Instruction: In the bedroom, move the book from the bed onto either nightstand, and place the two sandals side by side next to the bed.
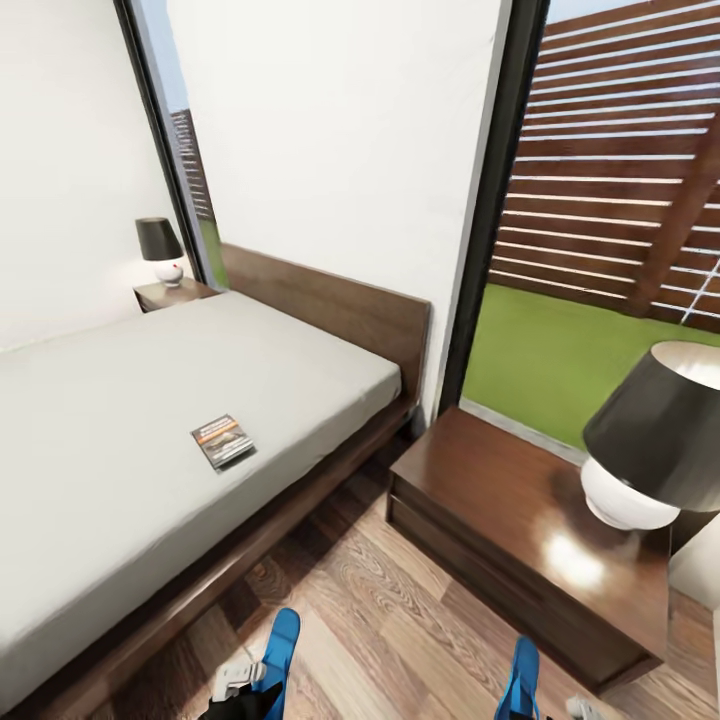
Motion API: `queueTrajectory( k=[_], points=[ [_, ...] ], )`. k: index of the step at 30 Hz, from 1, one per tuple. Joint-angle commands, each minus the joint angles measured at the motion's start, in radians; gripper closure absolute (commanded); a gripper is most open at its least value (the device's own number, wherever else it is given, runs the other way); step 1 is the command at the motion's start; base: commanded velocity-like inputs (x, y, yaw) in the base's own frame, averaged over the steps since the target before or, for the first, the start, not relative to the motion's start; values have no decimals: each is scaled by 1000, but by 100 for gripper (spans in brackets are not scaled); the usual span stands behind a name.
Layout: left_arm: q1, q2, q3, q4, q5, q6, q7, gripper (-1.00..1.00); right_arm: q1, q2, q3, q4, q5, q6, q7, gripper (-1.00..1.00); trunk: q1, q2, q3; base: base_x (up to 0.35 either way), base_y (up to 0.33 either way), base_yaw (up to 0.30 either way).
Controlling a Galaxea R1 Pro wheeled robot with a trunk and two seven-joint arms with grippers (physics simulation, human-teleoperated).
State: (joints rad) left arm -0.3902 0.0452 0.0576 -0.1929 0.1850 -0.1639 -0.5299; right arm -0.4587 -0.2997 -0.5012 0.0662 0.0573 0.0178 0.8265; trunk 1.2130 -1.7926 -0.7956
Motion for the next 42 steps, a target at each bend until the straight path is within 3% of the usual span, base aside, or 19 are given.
queueTrajectory(
  k=[1,42],
  points=[
    [-1,0,6,2,1,0,-5,100,-1,-1,-10,3,6,2,2,100,0,0,-1,0,0,293],
    [2,-1,5,2,0,-1,-4,100,-1,-1,-10,3,6,2,2,100,0,0,-1,0,0,293]
  ],
)
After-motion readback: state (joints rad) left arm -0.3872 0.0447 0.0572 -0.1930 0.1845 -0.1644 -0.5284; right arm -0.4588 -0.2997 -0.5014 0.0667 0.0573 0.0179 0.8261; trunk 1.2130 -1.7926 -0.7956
